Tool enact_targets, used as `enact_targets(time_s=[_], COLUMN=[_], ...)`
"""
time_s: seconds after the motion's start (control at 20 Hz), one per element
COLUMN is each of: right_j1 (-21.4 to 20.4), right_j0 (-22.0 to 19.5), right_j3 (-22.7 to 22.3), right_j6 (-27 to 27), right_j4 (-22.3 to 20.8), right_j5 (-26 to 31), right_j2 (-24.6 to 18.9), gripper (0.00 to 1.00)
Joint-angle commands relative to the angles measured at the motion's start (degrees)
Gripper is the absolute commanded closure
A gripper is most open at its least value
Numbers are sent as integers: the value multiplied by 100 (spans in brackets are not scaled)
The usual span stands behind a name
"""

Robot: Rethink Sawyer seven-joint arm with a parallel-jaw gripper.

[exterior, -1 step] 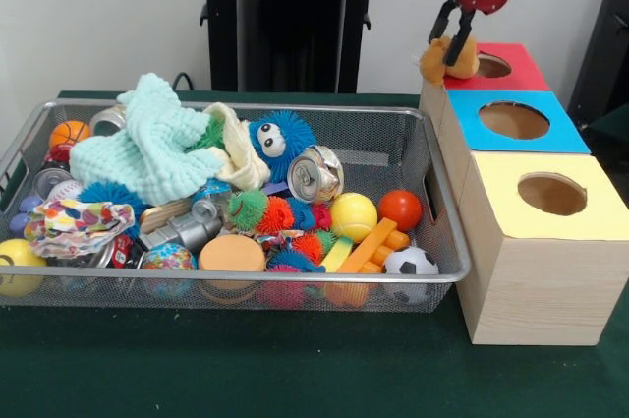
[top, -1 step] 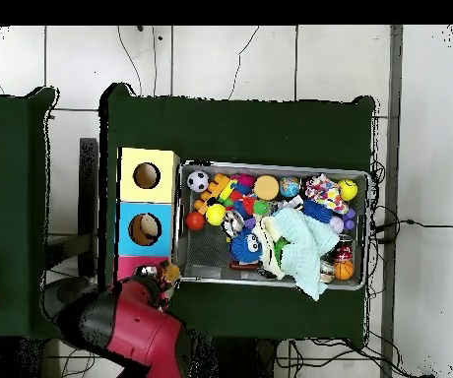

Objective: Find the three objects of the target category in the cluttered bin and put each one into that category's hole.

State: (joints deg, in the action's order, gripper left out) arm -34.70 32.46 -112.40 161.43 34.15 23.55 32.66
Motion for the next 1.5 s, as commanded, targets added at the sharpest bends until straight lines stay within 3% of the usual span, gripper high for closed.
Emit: enact_targets(time_s=[0.05,0.45,0.95,1.3,1.35,1.5], right_j1=[-213,-236,-405,-374,-361,-370], right_j0=[-376,-380,-479,-516,-517,-510], right_j3=[-455,-363,-498,-469,-447,-443], right_j6=[877,807,939,794,752,743], right_j4=[417,233,339,225,179,194], right_j5=[-343,-6,354,311,315,252], right_j2=[-1101,-1046,-1187,-1213,-1203,-1242], gripper=[0,0,0,0,100,100])
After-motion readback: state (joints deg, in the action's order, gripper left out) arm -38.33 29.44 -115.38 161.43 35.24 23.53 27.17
